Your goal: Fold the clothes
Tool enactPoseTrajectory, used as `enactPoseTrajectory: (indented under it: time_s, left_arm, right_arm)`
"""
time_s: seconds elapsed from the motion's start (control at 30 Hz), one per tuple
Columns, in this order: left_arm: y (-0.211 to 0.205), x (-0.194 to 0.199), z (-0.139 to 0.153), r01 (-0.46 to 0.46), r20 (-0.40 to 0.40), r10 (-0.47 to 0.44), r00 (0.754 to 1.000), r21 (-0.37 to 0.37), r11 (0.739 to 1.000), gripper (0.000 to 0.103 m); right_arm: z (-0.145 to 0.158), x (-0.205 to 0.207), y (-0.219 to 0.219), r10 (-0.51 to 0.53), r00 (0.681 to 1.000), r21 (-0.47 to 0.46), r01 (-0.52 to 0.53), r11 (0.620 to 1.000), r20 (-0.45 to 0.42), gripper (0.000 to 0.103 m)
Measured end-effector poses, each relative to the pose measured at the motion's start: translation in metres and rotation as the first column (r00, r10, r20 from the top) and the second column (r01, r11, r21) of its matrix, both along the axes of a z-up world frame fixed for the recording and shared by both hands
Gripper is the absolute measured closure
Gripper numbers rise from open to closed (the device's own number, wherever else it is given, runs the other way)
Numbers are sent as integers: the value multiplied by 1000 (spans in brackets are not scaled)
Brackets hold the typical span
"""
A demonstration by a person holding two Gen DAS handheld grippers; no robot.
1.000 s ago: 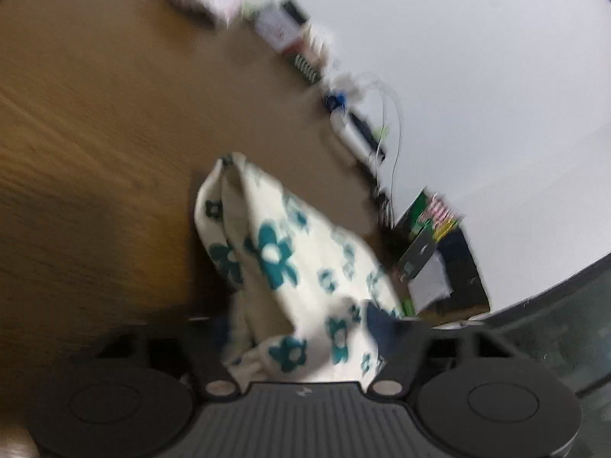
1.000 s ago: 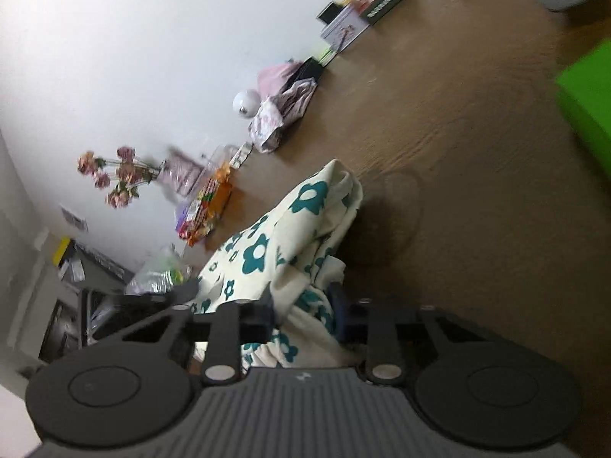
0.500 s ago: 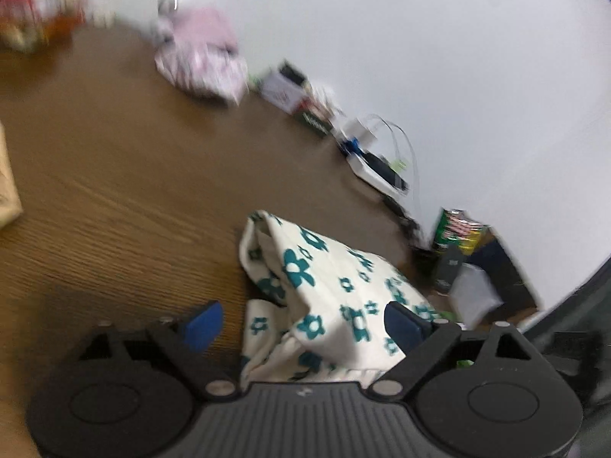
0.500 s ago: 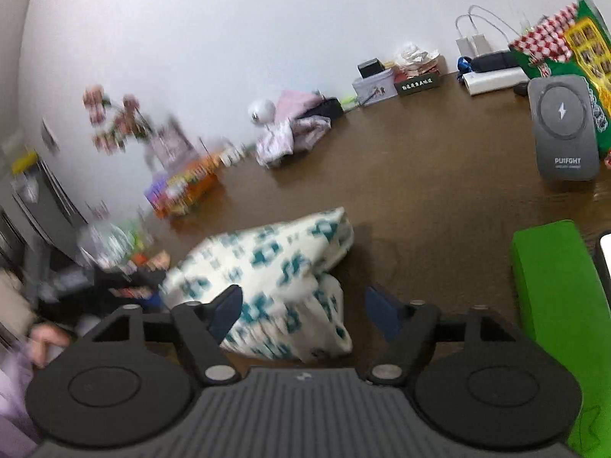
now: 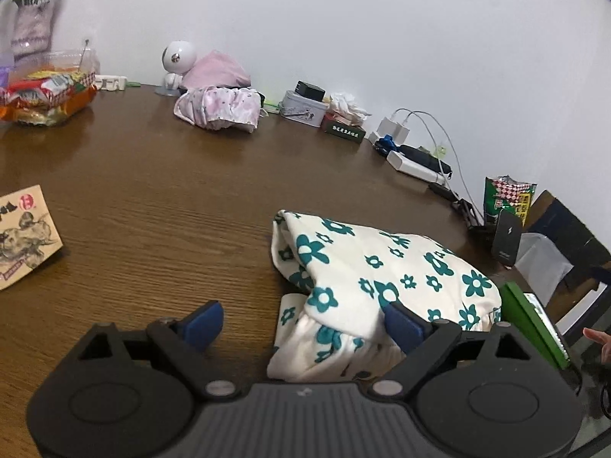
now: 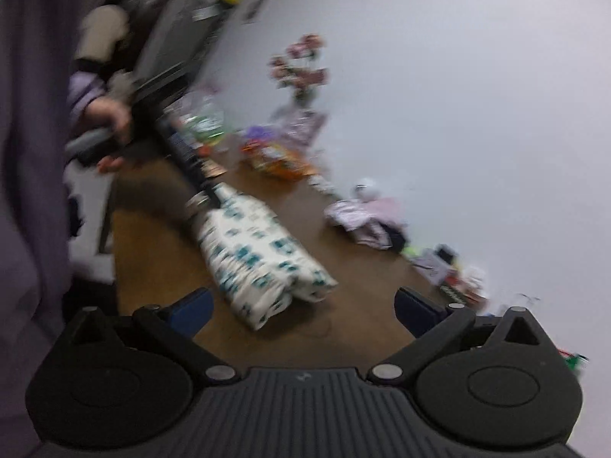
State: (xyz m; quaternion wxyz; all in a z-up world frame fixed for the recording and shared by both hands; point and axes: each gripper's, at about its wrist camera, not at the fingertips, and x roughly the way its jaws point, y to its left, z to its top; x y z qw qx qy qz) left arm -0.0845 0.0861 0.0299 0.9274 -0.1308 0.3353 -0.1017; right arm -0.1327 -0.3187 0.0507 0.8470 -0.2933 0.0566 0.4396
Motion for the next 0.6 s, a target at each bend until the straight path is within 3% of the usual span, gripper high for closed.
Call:
enactPoseTrajectory:
  time_s: [0.17,0.33,0.5,0.6]
  left_arm:
    - [-11,2,4,-14,-8,15,1000,62,998,11]
    - [-16,10,3,-23,-17,24,1000,61,998,11]
    - [-19,16,1,-18,-23,20,1000,64,998,11]
    - [-20,19,0,-15,-26,17,1000,68,998,11]
  right_arm:
    - [-2,10,-24,150,983,27,-148,989,-106,0]
    - [3,40,-49,244,939,131,-217,967,-245,0]
    - [-2,55,-49,331,894,131,-305,943,-301,0]
    - [-7,62,-51,334,883,133,-307,942,-331,0]
